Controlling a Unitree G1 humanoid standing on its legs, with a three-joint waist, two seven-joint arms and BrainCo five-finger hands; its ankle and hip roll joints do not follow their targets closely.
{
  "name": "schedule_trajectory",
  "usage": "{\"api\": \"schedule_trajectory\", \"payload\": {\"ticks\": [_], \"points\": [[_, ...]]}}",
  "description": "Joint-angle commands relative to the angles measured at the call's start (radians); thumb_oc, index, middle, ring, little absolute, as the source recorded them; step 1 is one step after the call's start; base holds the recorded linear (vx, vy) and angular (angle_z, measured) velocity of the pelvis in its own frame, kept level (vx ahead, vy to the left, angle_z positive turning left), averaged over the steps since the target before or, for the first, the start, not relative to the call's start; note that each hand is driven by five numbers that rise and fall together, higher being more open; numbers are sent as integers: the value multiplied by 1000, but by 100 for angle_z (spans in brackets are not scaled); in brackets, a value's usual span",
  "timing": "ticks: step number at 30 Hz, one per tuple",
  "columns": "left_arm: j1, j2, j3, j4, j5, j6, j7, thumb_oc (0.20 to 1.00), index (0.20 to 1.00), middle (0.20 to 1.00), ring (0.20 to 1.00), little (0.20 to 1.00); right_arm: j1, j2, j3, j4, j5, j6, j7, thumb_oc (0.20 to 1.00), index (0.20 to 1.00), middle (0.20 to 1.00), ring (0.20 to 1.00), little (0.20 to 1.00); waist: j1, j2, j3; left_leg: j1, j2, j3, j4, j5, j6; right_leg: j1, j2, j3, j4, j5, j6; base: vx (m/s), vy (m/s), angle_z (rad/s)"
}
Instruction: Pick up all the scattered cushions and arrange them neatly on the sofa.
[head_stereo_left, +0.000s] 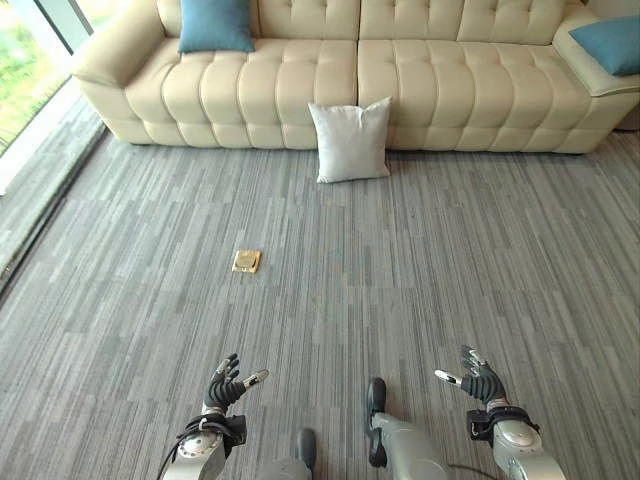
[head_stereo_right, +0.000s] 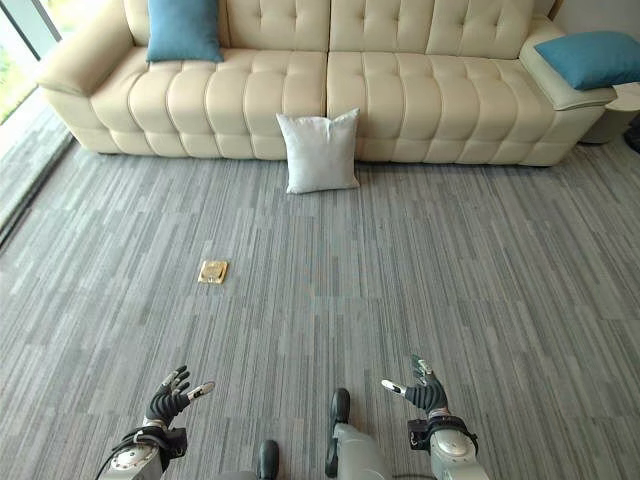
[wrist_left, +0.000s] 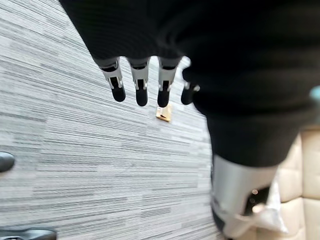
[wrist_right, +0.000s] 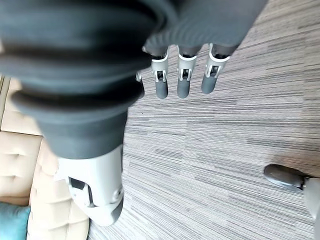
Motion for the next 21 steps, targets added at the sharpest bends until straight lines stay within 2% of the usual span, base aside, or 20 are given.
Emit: {"api": "schedule_trajectory", "payload": {"ticks": [1, 2, 3, 4, 6, 7, 9, 10, 11, 12, 16, 18, 21], "points": [[-63, 23, 15, -49, -18, -38, -4, 1000, 1000, 1000, 1000, 1000, -34, -25, -30, -57, 29, -53, -7, 1000, 1000, 1000, 1000, 1000, -10, -11, 32, 0, -45, 44, 284, -41, -42, 86, 3, 41, 0, -144, -13, 112, -84, 2], [-63, 23, 15, -49, -18, -38, -4, 1000, 1000, 1000, 1000, 1000, -34, -25, -30, -57, 29, -54, -7, 1000, 1000, 1000, 1000, 1000, -11, -11, 32, -4, -44, 42, 290, -44, -42, 86, 3, 40, -1, -143, -13, 222, -138, -1], [-65, 24, 17, -51, -24, -36, -9, 1000, 1000, 1000, 1000, 1000, -35, -32, -29, -54, 27, -50, -3, 1000, 1000, 1000, 1000, 1000, 5, -23, 43, -64, -42, 50, 377, -17, -42, 126, -4, 43, -19, -161, -27, 177, -76, -13], [-65, 23, 18, -49, -23, -36, -9, 1000, 1000, 1000, 1000, 1000, -37, -35, -30, -51, 28, -48, -3, 1000, 1000, 1000, 1000, 1000, 12, -31, 45, -98, -38, 60, 383, -22, -35, 146, -10, 41, -32, -168, -29, 249, -81, -6], [-63, 23, 20, -46, -20, -34, -10, 1000, 1000, 1000, 1000, 1000, -38, -36, -31, -50, 30, -46, -3, 1000, 1000, 1000, 1000, 1000, 19, -38, 46, -120, -39, 73, 371, -38, -25, 167, -14, 45, -46, -172, -27, 186, -9, 1], [-57, 26, 19, -40, -17, -28, -11, 1000, 1000, 1000, 1000, 1000, -40, -40, -32, -48, 32, -44, -1, 1000, 1000, 1000, 1000, 1000, 32, -56, 47, -161, -47, 82, 309, -80, -6, 196, -28, 54, -63, -182, -16, 233, 26, -5], [-53, 27, 18, -40, -16, -25, -10, 1000, 1000, 1000, 1000, 1000, -41, -42, -32, -47, 34, -44, -1, 1000, 1000, 1000, 1000, 1000, 38, -60, 47, -176, -45, 80, 268, -75, -6, 211, -32, 57, -70, -186, -11, 196, 34, -11], [-47, 27, 18, -38, -16, -21, -8, 1000, 1000, 1000, 1000, 1000, -42, -44, -31, -46, 34, -43, -1, 1000, 1000, 1000, 1000, 1000, 45, -56, 47, -196, -38, 71, 208, -39, -12, 226, -30, 61, -78, -194, -8, 272, 99, -14], [-44, 26, 14, -38, -12, -14, -4, 1000, 1000, 1000, 1000, 1000, -42, -46, -26, -45, 30, -40, -6, 1000, 1000, 1000, 1000, 1000, 61, -45, 49, -255, -14, 49, 104, 64, -25, 263, -17, 69, -87, -218, -7, 349, 131, -8], [-46, 28, 13, -36, -8, -14, -1, 1000, 1000, 1000, 1000, 1000, -44, -46, -26, -41, 29, -38, -11, 1000, 1000, 1000, 1000, 1000, 67, -43, 51, -280, -8, 50, 61, 88, -31, 282, -16, 70, -90, -229, -6, 272, 102, -1], [-48, 30, 7, -35, 0, -16, 1, 1000, 1000, 1000, 1000, 1000, -48, -45, -25, -30, 27, -36, -21, 1000, 1000, 1000, 1000, 1000, 77, -46, 54, -314, -12, 61, -2, 116, -37, 318, -17, 82, -96, -249, -1, 231, 124, -3], [-20, 24, 19, -43, 5, -15, -8, 1000, 1000, 1000, 1000, 1000, -45, -36, -20, -33, 11, -32, -8, 1000, 1000, 1000, 1000, 1000, 89, -43, 24, -280, -22, 57, -8, 140, -26, 344, -34, 116, -80, -249, 18, 403, 309, -36], [-9, 30, 19, -37, 8, -14, -16, 1000, 1000, 1000, 1000, 1000, -40, -26, -17, -39, 2, -27, 5, 1000, 1000, 1000, 1000, 1000, 93, -56, 8, -271, -38, 61, 25, 112, -10, 340, -60, 133, -48, -247, 34, 284, 230, -56]]}}
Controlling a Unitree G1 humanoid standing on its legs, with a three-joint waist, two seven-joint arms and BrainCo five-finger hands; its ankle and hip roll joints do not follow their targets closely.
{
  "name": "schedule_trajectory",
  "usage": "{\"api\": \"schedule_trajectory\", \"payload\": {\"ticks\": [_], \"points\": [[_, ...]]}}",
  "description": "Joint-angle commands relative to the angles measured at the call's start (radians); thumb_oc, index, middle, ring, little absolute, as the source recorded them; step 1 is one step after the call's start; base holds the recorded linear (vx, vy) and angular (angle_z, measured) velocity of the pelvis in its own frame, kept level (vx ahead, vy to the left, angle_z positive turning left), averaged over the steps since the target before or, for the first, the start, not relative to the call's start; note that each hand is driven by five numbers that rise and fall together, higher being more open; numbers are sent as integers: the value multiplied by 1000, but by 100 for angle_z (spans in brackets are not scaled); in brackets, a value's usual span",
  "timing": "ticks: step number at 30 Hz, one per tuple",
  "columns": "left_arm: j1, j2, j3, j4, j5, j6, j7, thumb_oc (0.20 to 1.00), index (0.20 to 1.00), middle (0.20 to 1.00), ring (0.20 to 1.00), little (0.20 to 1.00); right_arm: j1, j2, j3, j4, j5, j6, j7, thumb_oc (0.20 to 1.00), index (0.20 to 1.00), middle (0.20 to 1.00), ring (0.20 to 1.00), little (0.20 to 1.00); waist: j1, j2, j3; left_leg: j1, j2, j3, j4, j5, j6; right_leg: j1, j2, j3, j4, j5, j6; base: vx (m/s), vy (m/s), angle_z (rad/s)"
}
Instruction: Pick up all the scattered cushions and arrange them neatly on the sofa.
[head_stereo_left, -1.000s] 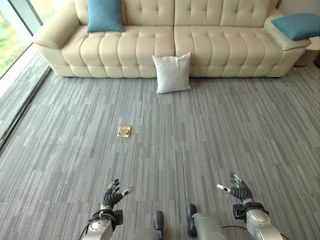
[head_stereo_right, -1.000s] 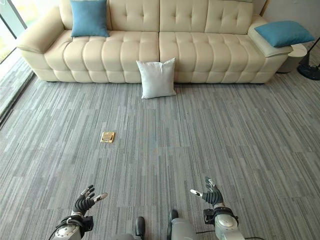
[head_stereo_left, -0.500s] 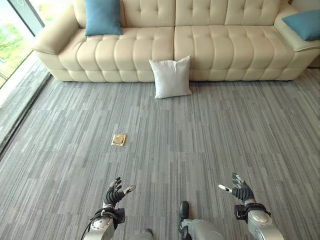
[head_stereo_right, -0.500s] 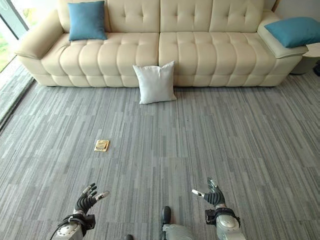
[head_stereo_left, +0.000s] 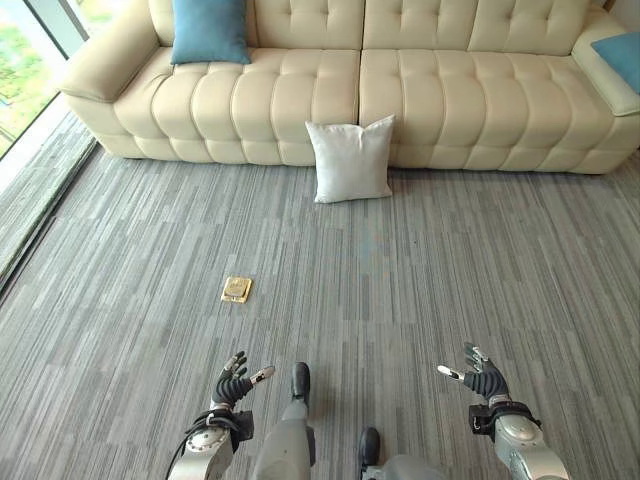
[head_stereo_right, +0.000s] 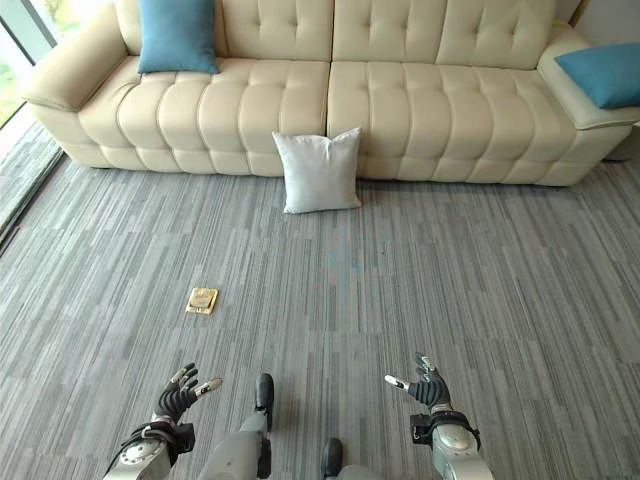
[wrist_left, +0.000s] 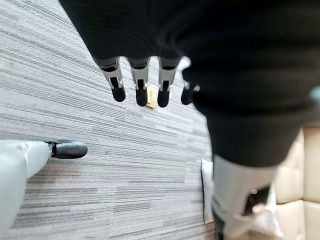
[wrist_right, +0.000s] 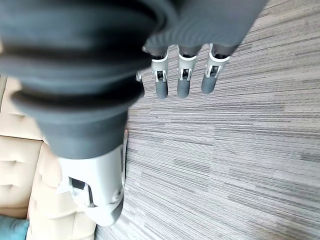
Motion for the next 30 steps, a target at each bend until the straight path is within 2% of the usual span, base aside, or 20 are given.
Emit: {"api": "schedule_trajectory", "payload": {"ticks": [1, 2, 3, 4, 5, 6, 7, 8, 10, 11, 13, 16, 18, 20, 22, 23, 24, 25, 26, 30], "points": [[-6, 56, 12, -55, 12, -29, -14, 1000, 1000, 1000, 1000, 1000, -8, -1, -11, -55, -15, -26, 19, 1000, 1000, 1000, 1000, 1000, 18, -69, -32, 41, -46, 16, 84, -118, 13, -5, -111, 42, 142, -98, 108, 243, 212, -34], [-6, 56, 12, -55, 12, -29, -14, 1000, 1000, 1000, 1000, 1000, -8, -1, -11, -55, -15, -26, 19, 1000, 1000, 1000, 1000, 1000, 18, -69, -33, 40, -46, 17, 84, -118, 13, -6, -111, 42, 142, -99, 108, 262, 262, -21], [-10, 70, 9, -52, 23, -26, -14, 1000, 1000, 1000, 1000, 1000, -18, 1, 1, -55, -27, -21, 23, 1000, 1000, 1000, 1000, 1000, 16, -70, -23, 69, -57, 26, 90, -148, 38, -60, -126, 50, 270, -46, 139, 109, 128, -5], [-10, 70, 9, -52, 23, -26, -14, 1000, 1000, 1000, 1000, 1000, -18, 1, 1, -55, -27, -21, 23, 1000, 1000, 1000, 1000, 1000, 19, -70, -24, 68, -57, 29, 90, -149, 38, -64, -127, 53, 275, -48, 139, 233, 231, -7], [-12, 82, 3, -59, 33, -27, -14, 1000, 1000, 1000, 1000, 1000, -25, 5, 10, -61, -31, -25, 24, 1000, 1000, 1000, 1000, 1000, 13, -61, -16, 99, -64, 36, 86, -170, 56, -131, -137, 46, 395, 23, 161, 122, 107, -9], [-12, 82, 3, -59, 33, -27, -15, 1000, 1000, 1000, 1000, 1000, -25, 5, 10, -62, -31, -25, 24, 1000, 1000, 1000, 1000, 1000, 14, -62, -16, 99, -64, 38, 86, -170, 56, -133, -137, 48, 399, 22, 161, 259, 191, -20], [-12, 87, -3, -68, 44, -27, -24, 1000, 1000, 1000, 1000, 1000, -28, 8, 12, -73, -34, -24, 27, 1000, 1000, 1000, 1000, 1000, -1, -38, -5, 151, -57, 35, 56, -184, 66, -218, -130, 32, 480, 43, 157, 136, 86, -9], [-12, 87, -3, -68, 44, -27, -24, 1000, 1000, 1000, 1000, 1000, -28, 8, 12, -73, -34, -24, 27, 1000, 1000, 1000, 1000, 1000, 0, -39, -4, 154, -58, 36, 54, -183, 66, -218, -131, 33, 485, 40, 157, 228, 117, -8], [-14, 88, -7, -75, 55, -28, -35, 1000, 1000, 1000, 1000, 1000, -37, 6, 10, -80, -36, -26, 29, 1000, 1000, 1000, 1000, 1000, -19, -22, 6, 209, -53, 37, 24, -203, 66, -267, -132, -14, 437, 17, 139, 297, 25, 1], [-13, 87, -8, -85, 54, -28, -45, 1000, 1000, 1000, 1000, 1000, -36, 1, 8, -92, -46, -23, 32, 1000, 1000, 1000, 1000, 1000, -36, -15, 13, 252, -56, 36, 12, -227, 64, -315, -122, -59, 333, 8, 128, 398, -34, -13], [-14, 88, -5, -94, 52, -30, -44, 1000, 1000, 1000, 1000, 1000, -33, -3, 6, -99, -49, -23, 31, 1000, 1000, 1000, 1000, 1000, -52, -17, 19, 293, -61, 32, 11, -250, 56, -341, -112, -86, 216, 28, 131, 316, -61, -4], [-17, 90, 6, -104, 51, -35, -40, 1000, 1000, 1000, 1000, 1000, -26, -7, 0, -114, -57, -22, 27, 1000, 1000, 1000, 1000, 1000, -72, -13, 26, 326, -51, 20, 11, -271, 46, -355, -100, -87, 153, 44, 139, 300, -119, 14], [-17, 83, 11, -93, 53, -39, -51, 1000, 1000, 1000, 1000, 1000, -9, -8, -10, -124, -50, -33, 31, 1000, 1000, 1000, 1000, 1000, -76, -19, 6, 349, -51, 12, 25, -298, 36, -310, -93, -60, 119, 48, 117, 357, -184, 31], [-8, 73, 16, -92, 31, -37, -57, 1000, 1000, 1000, 1000, 1000, 0, -17, -23, -123, -36, -39, 36, 1000, 1000, 1000, 1000, 1000, -83, -8, -17, 358, -21, 14, 56, -307, 7, -262, -74, -63, 105, 25, 88, 379, -221, 26], [-9, 70, 16, -89, 25, -37, -56, 1000, 1000, 1000, 1000, 1000, 0, -19, -24, -119, -28, -42, 35, 1000, 1000, 1000, 1000, 1000, -85, -5, -20, 346, -12, 11, 97, -295, -5, -248, -64, -62, 104, 14, 75, 229, -159, 34], [-12, 66, 13, -87, 5, -34, -53, 1000, 1000, 1000, 1000, 1000, -4, -26, -29, -118, -14, -45, 34, 1000, 1000, 1000, 1000, 1000, -82, -4, -11, 305, -12, 0, 220, -252, -28, -218, -54, -55, 107, -9, 53, 180, -143, 28], [-17, 64, 13, -84, -5, -36, -48, 1000, 1000, 1000, 1000, 1000, -5, -30, -30, -119, -8, -47, 31, 1000, 1000, 1000, 1000, 1000, -79, -7, -5, 280, -15, -6, 279, -236, -34, -204, -53, -52, 105, -17, 44, 177, -141, 17], [-17, 64, 13, -84, -5, -36, -48, 1000, 1000, 1000, 1000, 1000, -5, -30, -30, -119, -8, -47, 31, 1000, 1000, 1000, 1000, 1000, -81, -7, -5, 276, -15, -8, 285, -239, -34, -205, -53, -54, 105, -17, 44, 171, -128, -12], [-28, 59, 8, -77, -22, -35, -42, 1000, 1000, 1000, 1000, 1000, -12, -37, -31, -119, -3, -44, 26, 1000, 1000, 1000, 1000, 1000, -65, -18, 10, 211, -23, -22, 369, -212, -32, -170, -57, -49, 99, -35, 29, 184, -102, 5], [-23, 61, -1, -71, -14, -30, -47, 1000, 1000, 1000, 1000, 1000, -17, -54, -31, -112, -4, -41, 27, 1000, 1000, 1000, 1000, 1000, -46, -42, 12, 139, -32, -15, 309, -260, -10, -118, -71, -40, 81, -62, 33, 248, -37, -3]]}}
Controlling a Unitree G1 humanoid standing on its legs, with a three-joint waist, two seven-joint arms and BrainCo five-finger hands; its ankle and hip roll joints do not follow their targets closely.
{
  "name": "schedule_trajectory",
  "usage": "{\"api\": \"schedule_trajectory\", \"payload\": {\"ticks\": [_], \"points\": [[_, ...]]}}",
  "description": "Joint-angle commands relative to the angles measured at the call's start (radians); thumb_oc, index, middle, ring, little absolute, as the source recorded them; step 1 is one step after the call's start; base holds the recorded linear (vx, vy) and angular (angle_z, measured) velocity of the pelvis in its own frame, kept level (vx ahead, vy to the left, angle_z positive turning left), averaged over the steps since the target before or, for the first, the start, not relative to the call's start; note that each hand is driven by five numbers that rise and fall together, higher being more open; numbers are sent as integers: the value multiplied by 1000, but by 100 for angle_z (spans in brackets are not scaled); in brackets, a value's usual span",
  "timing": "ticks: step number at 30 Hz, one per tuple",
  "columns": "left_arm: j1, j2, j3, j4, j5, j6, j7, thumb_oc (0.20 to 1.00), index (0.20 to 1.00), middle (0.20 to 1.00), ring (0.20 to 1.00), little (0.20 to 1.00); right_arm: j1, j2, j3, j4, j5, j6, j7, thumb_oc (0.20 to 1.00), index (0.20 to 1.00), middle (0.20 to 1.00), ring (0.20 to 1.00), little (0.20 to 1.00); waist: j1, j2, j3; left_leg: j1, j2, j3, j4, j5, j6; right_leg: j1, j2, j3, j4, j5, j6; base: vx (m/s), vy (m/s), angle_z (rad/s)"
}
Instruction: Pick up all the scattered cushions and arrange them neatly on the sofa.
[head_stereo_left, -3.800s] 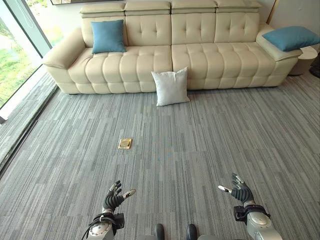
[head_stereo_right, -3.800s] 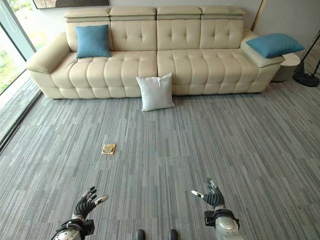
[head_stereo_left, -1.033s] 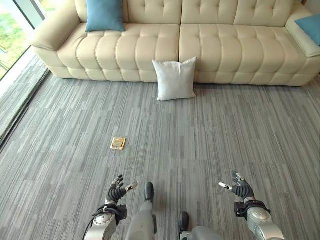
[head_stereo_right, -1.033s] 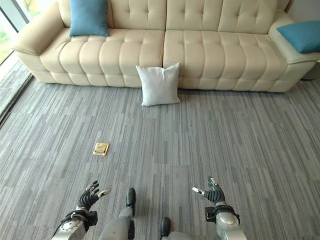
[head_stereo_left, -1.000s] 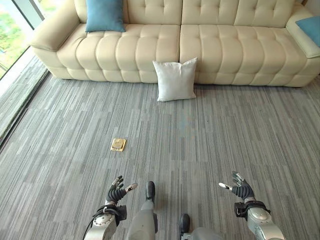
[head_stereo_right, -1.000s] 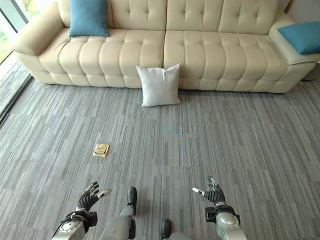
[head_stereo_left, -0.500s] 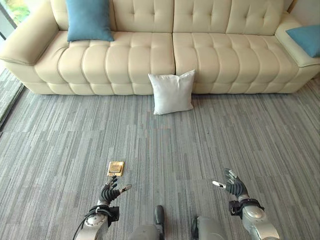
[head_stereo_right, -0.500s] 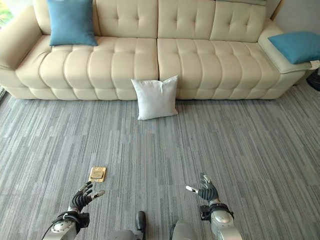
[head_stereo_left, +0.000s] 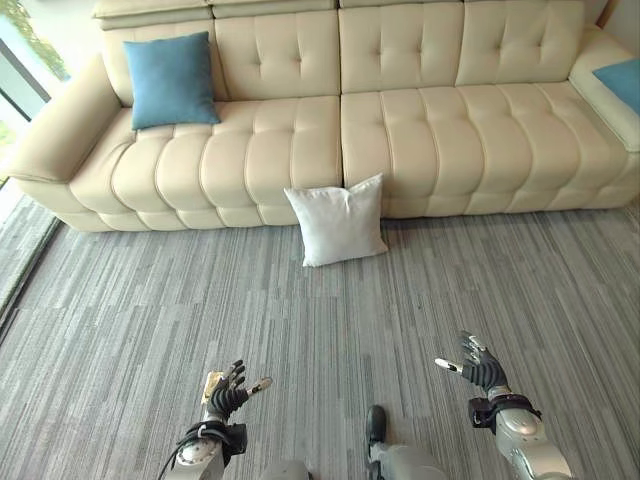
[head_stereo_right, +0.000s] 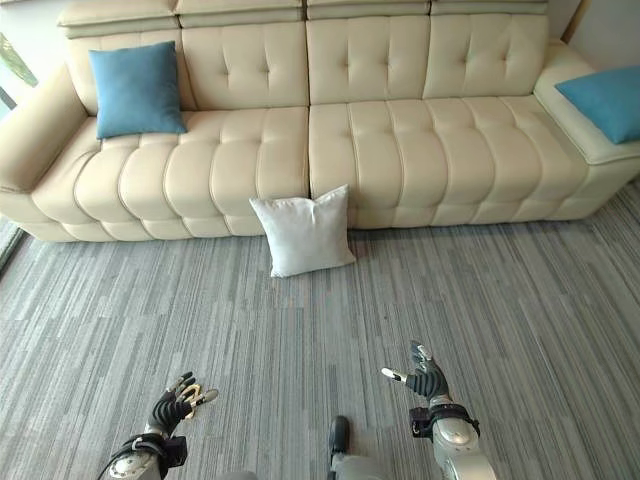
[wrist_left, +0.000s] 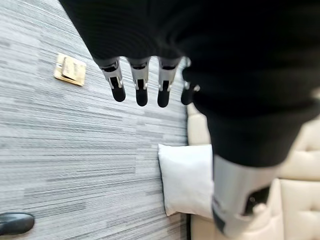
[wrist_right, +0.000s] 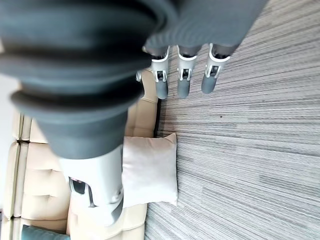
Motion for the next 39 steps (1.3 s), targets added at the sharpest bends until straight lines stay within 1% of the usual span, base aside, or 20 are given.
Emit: {"api": "schedule_trajectory", "payload": {"ticks": [1, 2, 5, 9, 15, 16, 17, 18, 19, 22, 25, 26, 29, 30, 31, 33, 36, 37, 38, 39], "points": [[-18, 37, -2, -24, -12, -26, 2, 1000, 1000, 1000, 1000, 1000, -8, -32, -29, -29, 14, -37, -2, 1000, 1000, 1000, 1000, 1000, 17, -20, 40, 4, -16, 12, -165, 50, 18, 96, -51, 38, 68, -235, 117, 224, 14, 2], [-18, 37, -2, -24, -12, -26, 2, 1000, 1000, 1000, 1000, 1000, -8, -32, -29, -29, 14, -37, -2, 1000, 1000, 1000, 1000, 1000, 17, -20, 40, 5, -16, 12, -165, 50, 18, 97, -51, 38, 68, -235, 117, 234, 34, -4], [-20, 37, -6, -18, -7, -22, 11, 1000, 1000, 1000, 1000, 1000, -8, -33, -29, -17, 8, -33, -12, 1000, 1000, 1000, 1000, 1000, 37, -9, 42, -74, -1, 10, -291, 170, 6, 156, -33, 53, 49, -265, 122, 276, 82, -9], [-7, 32, 13, -16, 0, -23, 16, 1000, 1000, 1000, 1000, 1000, 0, -25, -29, -11, -9, -22, -11, 1000, 1000, 1000, 1000, 1000, 62, -6, 24, -97, -12, 37, -373, 208, 15, 214, -32, 91, 46, -295, 139, 378, 228, -19], [8, 36, 17, -7, -2, -20, 9, 1000, 1000, 1000, 1000, 1000, 4, -4, -17, -12, -30, -16, 6, 1000, 1000, 1000, 1000, 1000, 71, -31, -4, -70, -47, 45, -322, 153, 58, 168, -86, 118, 197, -270, 191, 210, 182, -36], [7, 42, 17, -6, -4, -18, 9, 1000, 1000, 1000, 1000, 1000, 1, -2, -11, -9, -36, -12, 9, 1000, 1000, 1000, 1000, 1000, 69, -30, -1, -51, -50, 49, -326, 142, 69, 139, -93, 122, 258, -243, 207, 236, 232, -11], [3, 52, 15, 2, -4, -19, 13, 1000, 1000, 1000, 1000, 1000, -5, 4, -1, 2, -39, -12, 9, 1000, 1000, 1000, 1000, 1000, 64, -26, 7, -18, -56, 58, -330, 119, 90, 75, -106, 128, 390, -175, 240, 156, 166, -9], [3, 52, 15, 2, -4, -19, 13, 1000, 1000, 1000, 1000, 1000, -5, 4, -1, 2, -39, -12, 8, 1000, 1000, 1000, 1000, 1000, 65, -27, 7, -18, -57, 59, -329, 118, 90, 73, -107, 129, 393, -176, 240, 175, 164, -11], [2, 55, 14, 7, 1, -17, 13, 1000, 1000, 1000, 1000, 1000, -6, 9, -1, -1, -41, -10, 10, 1000, 1000, 1000, 1000, 1000, 60, -23, 12, 4, -58, 62, -335, 108, 97, 39, -111, 128, 449, -144, 247, 134, 96, 0], [-2, 58, 16, 8, 7, -19, 11, 1000, 1000, 1000, 1000, 1000, -7, 17, -2, -4, -39, -11, 11, 1000, 1000, 1000, 1000, 1000, 39, 0, 28, 76, -48, 54, -373, 82, 107, -54, -117, 95, 484, -135, 228, 225, 84, -7], [-8, 59, 15, -4, 3, -22, 11, 1000, 1000, 1000, 1000, 1000, -14, 14, -5, -3, -36, -8, 6, 1000, 1000, 1000, 1000, 1000, 12, 13, 43, 146, -40, 48, -400, 54, 101, -131, -102, 38, 324, -159, 208, 284, -26, 1], [-8, 59, 15, -3, 3, -22, 11, 1000, 1000, 1000, 1000, 1000, -14, 14, -5, -3, -36, -9, 6, 1000, 1000, 1000, 1000, 1000, 11, 15, 46, 150, -38, 47, -401, 52, 100, -125, -100, 37, 322, -160, 207, 277, -73, -5], [-27, 61, 23, -15, 5, -31, 22, 1000, 1000, 1000, 1000, 1000, -6, 14, -6, -14, -40, -7, -2, 1000, 1000, 1000, 1000, 1000, -18, 10, 56, 207, -34, 28, -414, 25, 79, -178, -83, 24, 169, -115, 217, 308, -147, 15], [-36, 65, 20, -17, 10, -33, 16, 1000, 1000, 1000, 1000, 1000, -4, 12, -5, -14, -38, -9, 0, 1000, 1000, 1000, 1000, 1000, -21, 5, 50, 209, -35, 20, -403, 10, 77, -153, -84, 30, 135, -123, 217, 471, -265, 32], [-31, 54, 21, -17, 13, -32, 13, 1000, 1000, 1000, 1000, 1000, -1, 16, -3, -7, -32, -15, 2, 1000, 1000, 1000, 1000, 1000, -22, 2, 36, 231, -28, 20, -398, -6, 68, -125, -78, 33, 134, -119, 193, 282, -164, 35], [-28, 50, 25, -16, 10, -32, 12, 1000, 1000, 1000, 1000, 1000, -2, 14, -8, -4, -30, -15, 5, 1000, 1000, 1000, 1000, 1000, -23, 4, 25, 241, -19, 22, -393, -15, 61, -110, -73, 32, 138, -126, 183, 253, -138, 29], [-34, 38, 17, -7, -19, -26, 17, 1000, 1000, 1000, 1000, 1000, -4, 2, -13, 0, -1, -21, 4, 1000, 1000, 1000, 1000, 1000, -29, 14, 14, 214, 7, 12, -272, -8, 22, -67, -48, 30, 147, -171, 140, 307, -207, 26], [-34, 38, 17, -7, -19, -26, 17, 1000, 1000, 1000, 1000, 1000, -4, 2, -14, 0, -1, -21, 4, 1000, 1000, 1000, 1000, 1000, -30, 15, 14, 212, 8, 11, -267, -11, 22, -67, -47, 29, 148, -171, 139, 174, -132, 10], [-40, 34, 11, -6, -32, -28, 16, 1000, 1000, 1000, 1000, 1000, -9, -8, -15, 2, 10, -25, 2, 1000, 1000, 1000, 1000, 1000, -23, 10, 25, 167, 0, 3, -155, 23, 6, -38, -44, 32, 138, -186, 123, 104, -82, -6], [-40, 34, 11, -6, -32, -29, 17, 1000, 1000, 1000, 1000, 1000, -9, -8, -15, 2, 10, -25, 2, 1000, 1000, 1000, 1000, 1000, -24, 10, 25, 164, 0, 2, -150, 20, 6, -38, -44, 30, 137, -185, 123, 208, -149, -9]]}}
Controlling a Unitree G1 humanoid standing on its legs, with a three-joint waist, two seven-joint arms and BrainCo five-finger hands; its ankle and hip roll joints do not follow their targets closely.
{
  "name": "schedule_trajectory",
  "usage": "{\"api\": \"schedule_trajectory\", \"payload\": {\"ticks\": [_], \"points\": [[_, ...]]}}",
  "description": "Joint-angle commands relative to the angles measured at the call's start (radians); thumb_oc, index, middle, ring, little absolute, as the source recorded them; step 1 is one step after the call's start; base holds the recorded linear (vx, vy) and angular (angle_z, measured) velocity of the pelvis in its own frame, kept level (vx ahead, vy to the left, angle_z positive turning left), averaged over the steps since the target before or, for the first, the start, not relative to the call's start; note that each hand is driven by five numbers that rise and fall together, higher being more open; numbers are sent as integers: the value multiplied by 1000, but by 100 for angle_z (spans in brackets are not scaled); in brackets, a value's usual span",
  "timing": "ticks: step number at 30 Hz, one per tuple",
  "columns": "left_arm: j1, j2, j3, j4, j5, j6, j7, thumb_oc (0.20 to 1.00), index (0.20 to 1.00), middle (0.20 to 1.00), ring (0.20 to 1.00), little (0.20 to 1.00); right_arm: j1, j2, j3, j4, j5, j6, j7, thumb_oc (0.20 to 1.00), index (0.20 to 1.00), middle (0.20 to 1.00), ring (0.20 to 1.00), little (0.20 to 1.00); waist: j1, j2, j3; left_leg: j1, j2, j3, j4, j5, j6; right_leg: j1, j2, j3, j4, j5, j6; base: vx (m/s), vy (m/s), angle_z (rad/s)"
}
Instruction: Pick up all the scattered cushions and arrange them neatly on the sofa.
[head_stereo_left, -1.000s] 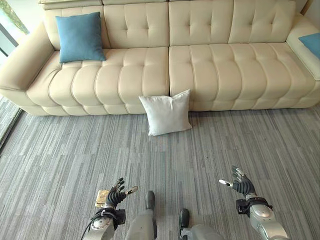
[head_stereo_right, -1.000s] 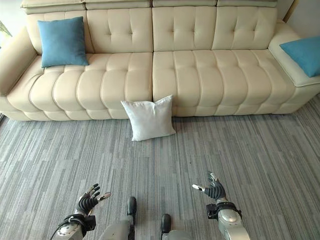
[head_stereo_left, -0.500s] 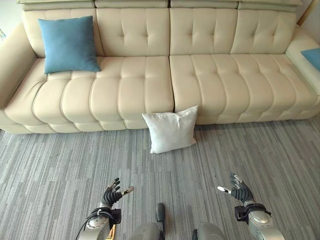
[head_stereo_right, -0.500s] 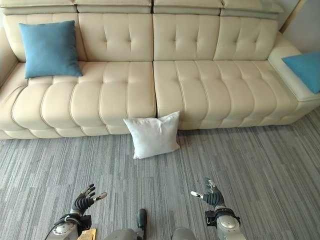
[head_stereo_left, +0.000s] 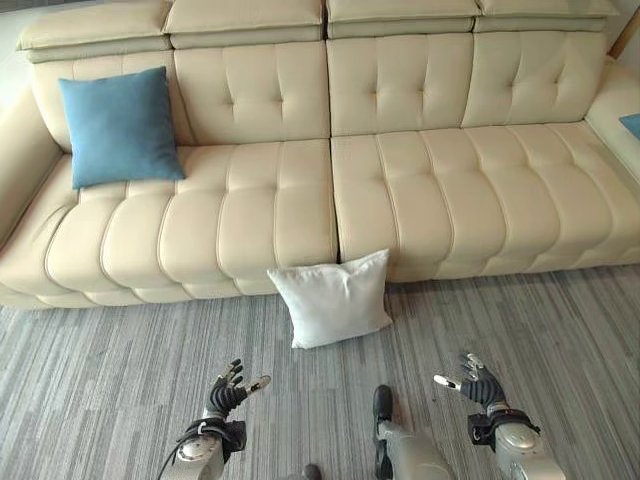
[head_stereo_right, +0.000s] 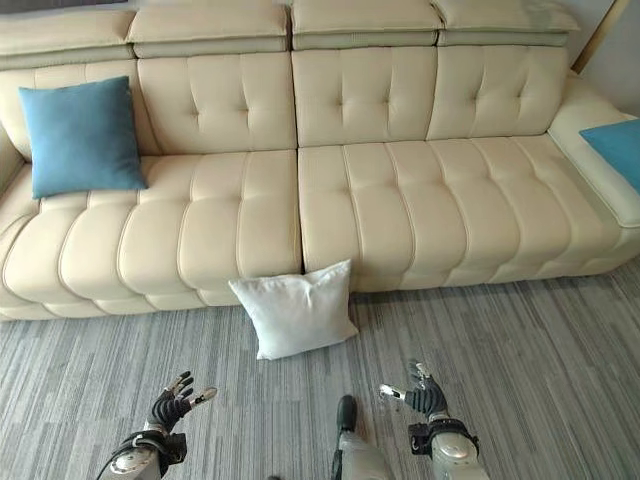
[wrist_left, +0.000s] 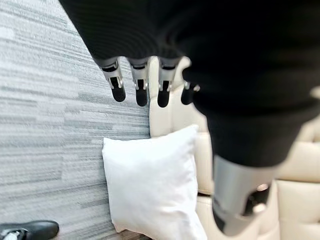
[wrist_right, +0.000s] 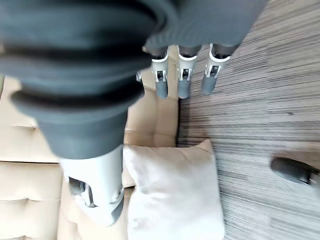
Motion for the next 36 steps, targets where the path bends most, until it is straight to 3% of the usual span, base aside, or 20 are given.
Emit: {"api": "schedule_trajectory", "payload": {"ticks": [1, 6, 7, 11, 19, 22, 23, 26, 33, 36], "points": [[-47, 31, 3, -42, -44, -40, 4, 1000, 1000, 1000, 1000, 1000, -15, -47, -21, -31, 34, -46, -14, 1000, 1000, 1000, 1000, 1000, -5, -9, 41, -100, 2, 1, 129, 42, -27, 85, -26, 6, 103, -278, 81, 99, -68, -2], [-41, 31, -4, -37, -32, -31, 1, 1000, 1000, 1000, 1000, 1000, -14, -58, -20, -22, 33, -41, -11, 1000, 1000, 1000, 1000, 1000, 14, -26, 45, -166, 0, 20, 56, 10, -12, 144, -39, 0, 71, -301, 85, 175, -13, 20], [-40, 31, -13, -32, -24, -26, -2, 1000, 1000, 1000, 1000, 1000, -11, -62, -22, -21, 34, -41, -14, 1000, 1000, 1000, 1000, 1000, 22, -22, 49, -205, 17, 25, -27, 72, -20, 173, -35, -9, 55, -312, 90, 184, 45, -6], [-38, 31, -6, -31, -23, -26, 1, 1000, 1000, 1000, 1000, 1000, -13, -55, -15, -14, 24, -36, -16, 1000, 1000, 1000, 1000, 1000, 34, -21, 49, -229, 31, 36, -89, 128, -28, 202, -32, 2, 52, -328, 97, 178, 123, 5], [-1, 36, 1, -27, -12, -20, -11, 1000, 1000, 1000, 1000, 1000, 2, -43, -8, -29, -3, -30, 2, 1000, 1000, 1000, 1000, 1000, 42, -34, 19, -164, -5, 35, -146, 90, 11, 209, -60, 45, 64, -311, 129, 120, 161, -14], [2, 50, 5, -31, -5, -16, -12, 1000, 1000, 1000, 1000, 1000, 1, -28, -1, -23, -10, -22, 7, 1000, 1000, 1000, 1000, 1000, 44, -39, 17, -153, -20, 50, -149, 66, 34, 181, -77, 61, 116, -304, 156, 55, 182, -5], [4, 61, 8, -28, 2, -15, -10, 1000, 1000, 1000, 1000, 1000, -2, -20, 2, -21, -11, -19, 9, 1000, 1000, 1000, 1000, 1000, 42, -37, 24, -145, -24, 61, -146, 53, 48, 142, -86, 71, 190, -291, 178, 26, 120, -17], [4, 68, 14, -25, 7, -15, -14, 1000, 1000, 1000, 1000, 1000, -5, -11, 10, -18, -13, -19, 13, 1000, 1000, 1000, 1000, 1000, 36, -27, 29, -118, -22, 78, -159, 39, 58, 77, -86, 75, 263, -274, 194, 58, 90, -26], [-14, 64, 7, -32, -7, -23, -4, 1000, 1000, 1000, 1000, 1000, -8, -16, 14, -22, -21, -15, 4, 1000, 1000, 1000, 1000, 1000, -5, -18, 51, -45, -17, 77, -187, 20, 53, -38, -49, 52, 163, -222, 170, 102, -28, -22], [-21, 57, 9, -41, -9, -26, -9, 1000, 1000, 1000, 1000, 1000, 3, -13, 13, -16, -9, -21, 3, 1000, 1000, 1000, 1000, 1000, -11, -29, 42, -40, -19, 70, -161, 0, 45, 16, -47, 66, 96, -227, 151, 136, -137, 26]]}}
